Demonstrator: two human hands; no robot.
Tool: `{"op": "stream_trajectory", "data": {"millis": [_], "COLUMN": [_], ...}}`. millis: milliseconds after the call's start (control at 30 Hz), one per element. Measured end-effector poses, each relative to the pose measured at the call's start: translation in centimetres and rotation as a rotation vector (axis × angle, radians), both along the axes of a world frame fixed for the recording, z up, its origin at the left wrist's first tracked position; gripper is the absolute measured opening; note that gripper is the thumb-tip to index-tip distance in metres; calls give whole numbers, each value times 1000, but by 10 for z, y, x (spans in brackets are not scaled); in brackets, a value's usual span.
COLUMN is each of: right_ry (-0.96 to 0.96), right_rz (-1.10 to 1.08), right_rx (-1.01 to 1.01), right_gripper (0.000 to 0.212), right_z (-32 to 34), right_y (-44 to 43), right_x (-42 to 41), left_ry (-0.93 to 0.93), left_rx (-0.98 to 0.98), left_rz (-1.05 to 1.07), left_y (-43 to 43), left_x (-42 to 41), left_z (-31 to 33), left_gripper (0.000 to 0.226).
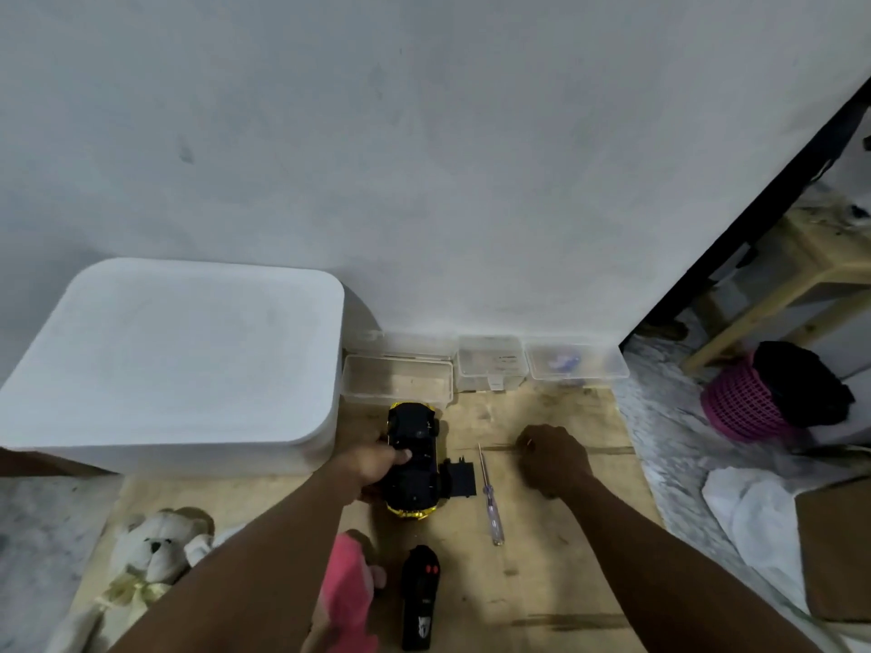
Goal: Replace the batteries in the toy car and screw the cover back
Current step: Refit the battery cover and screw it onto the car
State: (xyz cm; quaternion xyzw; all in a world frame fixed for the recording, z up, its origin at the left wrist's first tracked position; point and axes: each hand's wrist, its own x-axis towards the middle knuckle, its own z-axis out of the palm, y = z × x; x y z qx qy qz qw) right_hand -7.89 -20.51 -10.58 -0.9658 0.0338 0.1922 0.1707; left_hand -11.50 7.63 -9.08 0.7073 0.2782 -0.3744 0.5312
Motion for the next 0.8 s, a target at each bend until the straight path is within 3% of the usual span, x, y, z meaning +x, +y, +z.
{"op": "stream_trajectory", "data": {"millis": [100,233,433,500,633,800], "right_ry": [-26,194,271,270,204,-140], "right_rz": [-160,-469,-484,-429,-263,-52], "right_rx": [361,983,1275,1318,1211,928], "right_gripper": [13,24,33,35,15,19], "right_z": [6,46,98,111,123,119], "right_y": [7,18,36,45,62,75], "right_x": [7,15,30,34,36,34], "left_ry": [-47,-123,-204,-216,-256,-303], "left_rx": [-190,-328,-377,-388,-383,-312], "left_rz": [81,139,114,98,93,100], "left_y": [2,-3,-13,-12,-13,-10], "left_x": [-1,2,18,22,28,28], "left_z": [7,22,51,60,70,70], "left_gripper": [30,17,26,27,32,39]}}
